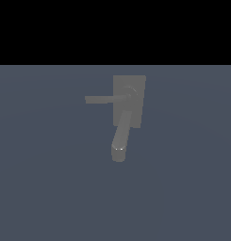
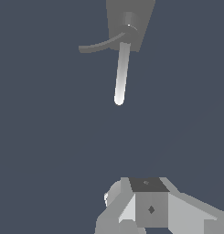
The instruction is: Turn on the faucet by rotating a designated handle.
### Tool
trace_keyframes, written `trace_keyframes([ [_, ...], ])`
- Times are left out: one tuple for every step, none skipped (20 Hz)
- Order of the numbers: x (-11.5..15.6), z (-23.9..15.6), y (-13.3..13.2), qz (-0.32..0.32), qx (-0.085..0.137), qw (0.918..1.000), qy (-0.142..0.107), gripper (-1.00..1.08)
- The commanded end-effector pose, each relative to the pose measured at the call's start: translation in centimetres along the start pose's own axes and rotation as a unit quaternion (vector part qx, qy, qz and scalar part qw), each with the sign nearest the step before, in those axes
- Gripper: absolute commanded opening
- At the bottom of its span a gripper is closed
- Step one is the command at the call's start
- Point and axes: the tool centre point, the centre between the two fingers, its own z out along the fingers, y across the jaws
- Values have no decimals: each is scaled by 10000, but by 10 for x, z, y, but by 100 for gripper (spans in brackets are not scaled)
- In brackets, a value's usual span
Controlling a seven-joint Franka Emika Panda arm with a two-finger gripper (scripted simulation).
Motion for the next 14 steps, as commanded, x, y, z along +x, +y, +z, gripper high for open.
trace_keyframes([
  [0, 0, 0, 0, 0, 10000, 0, -100],
  [0, 0, 0, -1, -3, 10000, -1, -100],
  [0, 0, 0, -3, -13, 10000, -4, -100],
  [1, 1, 1, -6, -31, 10000, -10, -100],
  [1, 1, 2, -11, -55, 10000, -18, -100],
  [2, 2, 3, -18, -85, 10000, -28, -100],
  [2, 3, 4, -26, -123, 9999, -41, -100],
  [3, 4, 5, -35, -167, 9998, -55, -100],
  [4, 6, 7, -47, -218, 9997, -72, -100],
  [5, 7, 9, -60, -276, 9996, -91, -100],
  [6, 9, 11, -75, -340, 9993, -113, -100],
  [7, 10, 13, -92, -411, 9990, -137, -100],
  [9, 12, 15, -111, -489, 9986, -163, -100],
  [10, 14, 18, -133, -574, 9981, -191, -100],
])
